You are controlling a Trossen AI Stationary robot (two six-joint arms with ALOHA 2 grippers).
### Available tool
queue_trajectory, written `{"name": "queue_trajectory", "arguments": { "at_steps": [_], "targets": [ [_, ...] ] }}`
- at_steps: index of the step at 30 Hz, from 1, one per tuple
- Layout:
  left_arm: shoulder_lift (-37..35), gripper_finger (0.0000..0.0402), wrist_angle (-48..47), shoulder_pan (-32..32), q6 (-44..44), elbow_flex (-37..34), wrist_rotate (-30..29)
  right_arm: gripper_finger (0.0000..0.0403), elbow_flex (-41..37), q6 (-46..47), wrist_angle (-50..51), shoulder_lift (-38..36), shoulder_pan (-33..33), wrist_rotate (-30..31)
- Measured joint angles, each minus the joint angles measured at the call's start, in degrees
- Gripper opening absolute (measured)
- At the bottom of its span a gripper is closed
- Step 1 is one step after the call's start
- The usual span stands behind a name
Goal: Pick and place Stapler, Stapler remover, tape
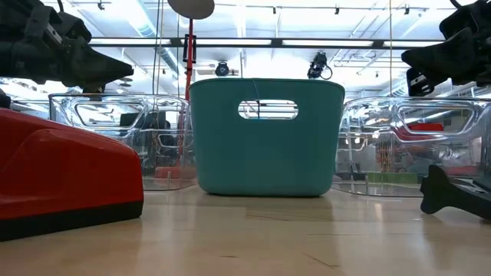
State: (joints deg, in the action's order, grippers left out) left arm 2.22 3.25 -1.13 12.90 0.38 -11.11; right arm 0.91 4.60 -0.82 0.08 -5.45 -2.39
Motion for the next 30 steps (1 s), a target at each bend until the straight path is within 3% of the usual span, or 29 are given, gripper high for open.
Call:
{"name": "queue_trajectory", "arguments": {
  "at_steps": [17, 30],
  "targets": [
    [0.0, 0.0028, 0.0, 0.0, -0.02, -0.02, 0.02, 0.0002, 0.0, -2.59, -2.47, 0.0, -0.02, 0.08],
    [0.01, 0.0028, 0.0, 0.0, 0.0, -0.02, 0.02, 0.0002, 0.0, -3.58, -9.65, 0.0, -0.02, 7.88]
  ]
}}
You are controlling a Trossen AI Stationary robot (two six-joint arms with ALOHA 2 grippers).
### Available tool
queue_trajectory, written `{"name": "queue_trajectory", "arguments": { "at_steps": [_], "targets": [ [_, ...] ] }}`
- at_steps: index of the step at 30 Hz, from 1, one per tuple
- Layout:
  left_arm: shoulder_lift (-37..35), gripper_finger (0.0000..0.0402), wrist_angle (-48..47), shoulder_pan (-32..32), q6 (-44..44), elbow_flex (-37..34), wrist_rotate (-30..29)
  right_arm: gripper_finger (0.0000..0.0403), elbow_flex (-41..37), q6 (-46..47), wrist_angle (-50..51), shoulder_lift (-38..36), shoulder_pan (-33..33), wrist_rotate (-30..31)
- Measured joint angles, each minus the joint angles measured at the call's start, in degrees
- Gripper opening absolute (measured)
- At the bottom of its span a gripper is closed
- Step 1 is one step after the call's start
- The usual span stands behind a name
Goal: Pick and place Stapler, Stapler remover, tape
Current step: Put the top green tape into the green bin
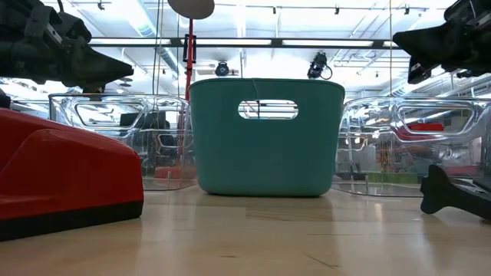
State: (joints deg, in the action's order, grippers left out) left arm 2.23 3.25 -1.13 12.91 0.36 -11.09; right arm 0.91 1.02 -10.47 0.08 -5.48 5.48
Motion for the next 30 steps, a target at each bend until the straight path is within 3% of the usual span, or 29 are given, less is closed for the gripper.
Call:
{"name": "queue_trajectory", "arguments": {
  "at_steps": [11, 30],
  "targets": [
    [0.01, 0.0028, 0.0, -0.01, -0.01, 0.01, 0.0, 0.0002, 2.28, 0.32, 0.05, 0.28, 0.02, 0.12],
    [0.01, 0.0028, 0.0, -0.02, 0.0, 0.02, -0.02, 0.0002, 16.76, -1.51, 8.19, 5.18, 0.02, 3.13]
  ]
}}
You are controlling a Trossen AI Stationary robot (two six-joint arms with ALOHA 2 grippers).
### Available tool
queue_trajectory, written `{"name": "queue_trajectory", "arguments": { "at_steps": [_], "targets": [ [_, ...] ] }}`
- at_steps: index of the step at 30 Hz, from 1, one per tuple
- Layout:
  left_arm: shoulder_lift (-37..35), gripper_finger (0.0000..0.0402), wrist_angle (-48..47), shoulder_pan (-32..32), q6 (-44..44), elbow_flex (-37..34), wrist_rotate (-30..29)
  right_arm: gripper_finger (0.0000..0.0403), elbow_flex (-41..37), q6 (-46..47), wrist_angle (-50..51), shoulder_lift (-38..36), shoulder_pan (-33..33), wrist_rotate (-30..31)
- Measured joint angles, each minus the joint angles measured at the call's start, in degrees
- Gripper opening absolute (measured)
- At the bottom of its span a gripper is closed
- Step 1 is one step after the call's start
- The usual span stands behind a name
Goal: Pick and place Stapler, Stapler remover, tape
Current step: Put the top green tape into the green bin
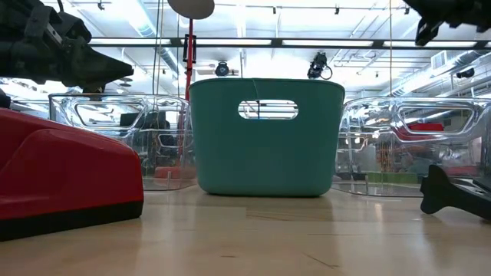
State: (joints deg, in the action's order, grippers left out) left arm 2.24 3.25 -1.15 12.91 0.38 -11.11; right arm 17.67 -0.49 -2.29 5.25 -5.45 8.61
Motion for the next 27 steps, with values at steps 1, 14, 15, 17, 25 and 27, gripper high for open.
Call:
{"name": "queue_trajectory", "arguments": {
  "at_steps": [1, 14, 15, 17, 25, 27],
  "targets": [
    [0.0, 0.0028, 0.0, 0.0, -0.02, -0.02, 0.02, 0.0002, 1.06, 0.04, 0.58, 0.4, 0.0, 0.0],
    [0.0, 0.0028, 0.0, 0.0, -0.02, 0.0, 0.0, 0.0002, 19.34, 1.51, 16.52, 6.84, 0.0, -0.48],
    [0.0, 0.0028, 0.0, 0.0, -0.02, 0.0, 0.0, 0.0002, 20.73, 1.51, 17.55, 7.44, 0.0, -0.47],
    [0.0, 0.0028, 0.0, 0.02, 0.0, -0.02, 0.0, 0.0002, 23.16, 1.51, 19.31, 8.49, 0.0, -0.49],
    [0.0, 0.0028, 0.0, 0.02, -0.02, 0.0, 0.02, 0.0002, 31.39, -1.51, 24.48, 12.33, -0.02, -0.09],
    [-0.02, 0.0028, 0.0, 0.0, -0.02, 0.0, 0.02, 0.0002, 32.83, -1.54, 25.02, 13.12, -0.02, 0.5]
  ]
}}
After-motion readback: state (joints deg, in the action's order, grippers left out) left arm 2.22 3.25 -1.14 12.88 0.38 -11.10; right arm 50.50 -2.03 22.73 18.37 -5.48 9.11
